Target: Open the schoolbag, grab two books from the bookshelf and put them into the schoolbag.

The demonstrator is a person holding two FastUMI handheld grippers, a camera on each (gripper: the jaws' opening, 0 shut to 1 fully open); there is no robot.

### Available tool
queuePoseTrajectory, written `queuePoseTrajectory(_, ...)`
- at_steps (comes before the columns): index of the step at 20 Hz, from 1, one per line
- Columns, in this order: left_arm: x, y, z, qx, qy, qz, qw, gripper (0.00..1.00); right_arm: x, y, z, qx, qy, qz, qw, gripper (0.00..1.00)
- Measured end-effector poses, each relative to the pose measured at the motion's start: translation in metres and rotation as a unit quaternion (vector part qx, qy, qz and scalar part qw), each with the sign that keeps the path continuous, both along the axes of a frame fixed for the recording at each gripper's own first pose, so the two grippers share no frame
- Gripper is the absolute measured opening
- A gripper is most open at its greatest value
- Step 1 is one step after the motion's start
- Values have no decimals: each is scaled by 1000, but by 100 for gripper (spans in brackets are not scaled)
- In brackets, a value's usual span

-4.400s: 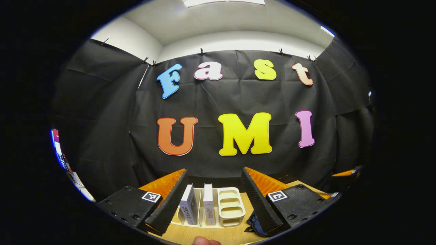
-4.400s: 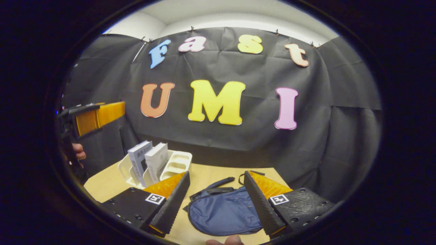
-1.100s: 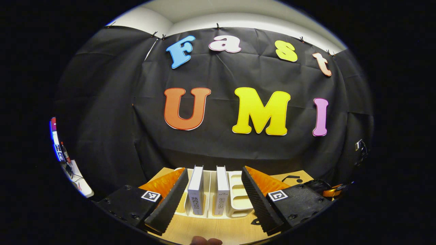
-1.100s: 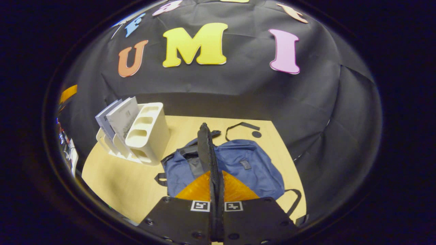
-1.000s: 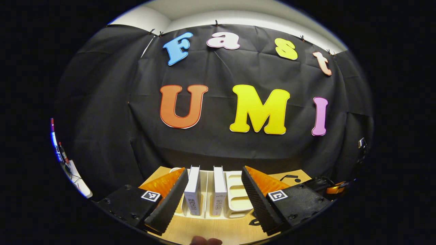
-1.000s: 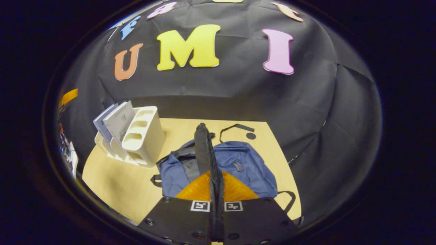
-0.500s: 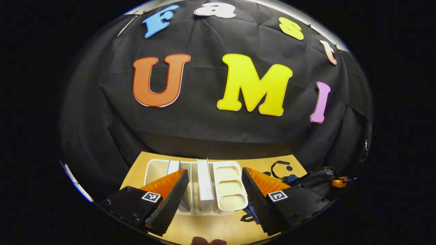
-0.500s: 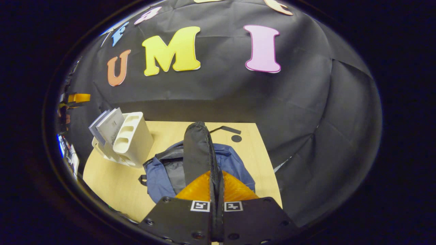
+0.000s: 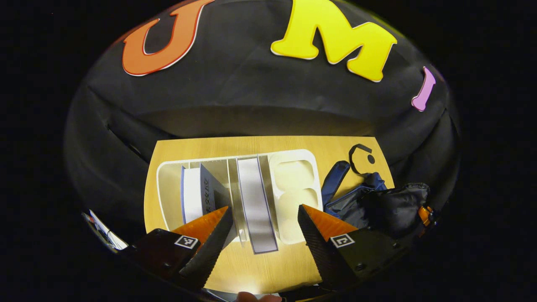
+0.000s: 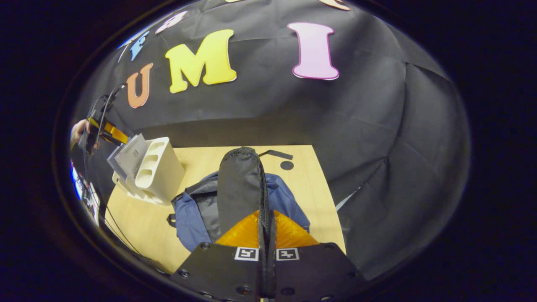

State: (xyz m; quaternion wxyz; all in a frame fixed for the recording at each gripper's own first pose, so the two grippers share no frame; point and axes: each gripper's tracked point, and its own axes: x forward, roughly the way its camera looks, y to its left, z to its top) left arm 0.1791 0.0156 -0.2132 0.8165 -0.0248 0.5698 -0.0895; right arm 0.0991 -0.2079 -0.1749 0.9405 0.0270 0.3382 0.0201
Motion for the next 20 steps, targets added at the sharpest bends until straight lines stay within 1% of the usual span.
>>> queuePoseTrajectory(4, -6, -3, -28, -2, 70, 16, 997, 98, 0, 1, -1, 1, 2, 4, 1000, 1)
queuePoseTrajectory(9, -18, -4, -56, -2, 144, 48, 988, 98, -1, 0, -6, 6, 6, 2, 1000, 1)
queuePoseTrajectory(10, -19, -2, -59, 3, 155, 52, 987, 100, -1, 0, -7, 9, 7, 1, 1000, 1)
queuePoseTrajectory(11, -19, -1, -61, 10, 162, 53, 985, 95, -2, 0, -8, 9, 8, 0, 1000, 1)
queuePoseTrajectory(12, -18, 2, -64, 18, 166, 53, 985, 99, -3, -1, -9, 10, 8, -1, 1000, 1)
queuePoseTrajectory(13, -17, 6, -67, 27, 167, 52, 984, 88, -3, -1, -9, 11, 8, -2, 1000, 1)
queuePoseTrajectory(17, -17, 7, -74, 43, 175, 51, 982, 76, -5, -2, -9, 13, 7, -5, 1000, 1)
queuePoseTrajectory(19, -17, 10, -79, 56, 185, 52, 980, 66, -6, -3, -11, 14, 6, -5, 1000, 1)
queuePoseTrajectory(20, -16, 11, -80, 61, 186, 52, 979, 64, -6, -3, -11, 14, 6, -5, 1000, 1)
